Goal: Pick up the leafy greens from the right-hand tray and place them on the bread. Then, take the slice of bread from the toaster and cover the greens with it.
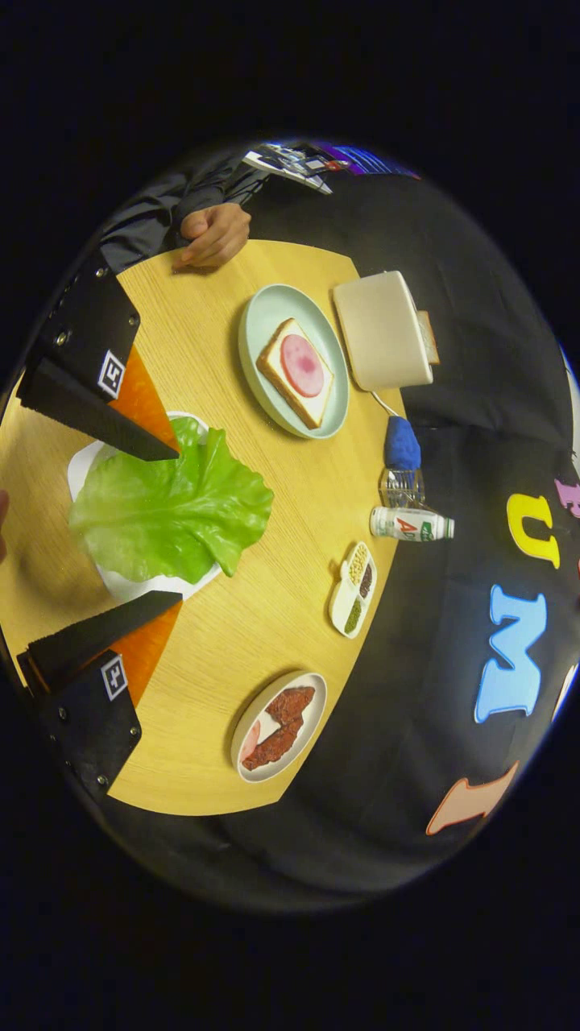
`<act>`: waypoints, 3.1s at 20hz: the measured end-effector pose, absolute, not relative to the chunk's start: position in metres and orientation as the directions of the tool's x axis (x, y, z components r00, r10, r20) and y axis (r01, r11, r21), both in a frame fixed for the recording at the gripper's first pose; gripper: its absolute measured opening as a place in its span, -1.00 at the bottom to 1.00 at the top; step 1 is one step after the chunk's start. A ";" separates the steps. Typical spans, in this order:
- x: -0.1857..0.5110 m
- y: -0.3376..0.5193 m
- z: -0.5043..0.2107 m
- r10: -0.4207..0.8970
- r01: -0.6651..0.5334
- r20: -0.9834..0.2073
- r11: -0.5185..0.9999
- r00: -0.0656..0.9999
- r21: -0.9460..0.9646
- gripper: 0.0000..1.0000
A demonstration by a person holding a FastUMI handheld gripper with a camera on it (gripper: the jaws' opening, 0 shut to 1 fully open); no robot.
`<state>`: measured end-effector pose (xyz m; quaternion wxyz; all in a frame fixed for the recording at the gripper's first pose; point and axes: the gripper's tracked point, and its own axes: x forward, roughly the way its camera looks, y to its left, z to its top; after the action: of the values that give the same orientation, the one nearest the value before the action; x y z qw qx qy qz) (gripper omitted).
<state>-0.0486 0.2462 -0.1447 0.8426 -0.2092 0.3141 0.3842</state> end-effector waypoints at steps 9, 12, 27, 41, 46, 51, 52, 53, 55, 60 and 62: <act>-0.046 0.249 -0.173 0.429 -0.805 -0.822 0.590 0.374 -0.059 0.20; -0.040 0.250 -0.169 0.418 -0.780 -0.818 0.623 0.396 -0.059 -0.77; -0.089 0.376 -0.081 0.635 -0.914 -0.693 0.396 0.342 -0.088 -0.99; -0.088 0.470 -0.102 0.597 -0.963 -0.768 0.255 0.232 -0.093 -0.99; -0.086 0.475 -0.118 0.540 -0.970 -0.816 0.220 0.207 -0.100 -0.99; -0.082 0.474 -0.124 0.521 -0.970 -0.827 0.218 0.211 -0.110 -0.99; -0.081 0.474 -0.125 0.518 -0.969 -0.828 0.221 0.214 -0.111 -0.93; -0.081 0.474 -0.125 0.514 -0.969 -0.831 0.220 0.210 -0.109 -0.83; -0.079 0.475 -0.128 0.512 -0.968 -0.832 0.224 0.212 -0.109 -0.79; -0.076 0.479 -0.122 0.528 -0.963 -0.813 0.228 0.247 -0.144 -0.12; -0.075 0.480 -0.115 0.537 -0.961 -0.802 0.219 0.263 -0.169 0.15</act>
<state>-0.0746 0.4798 -0.1155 0.7169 -0.3431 0.3093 0.5222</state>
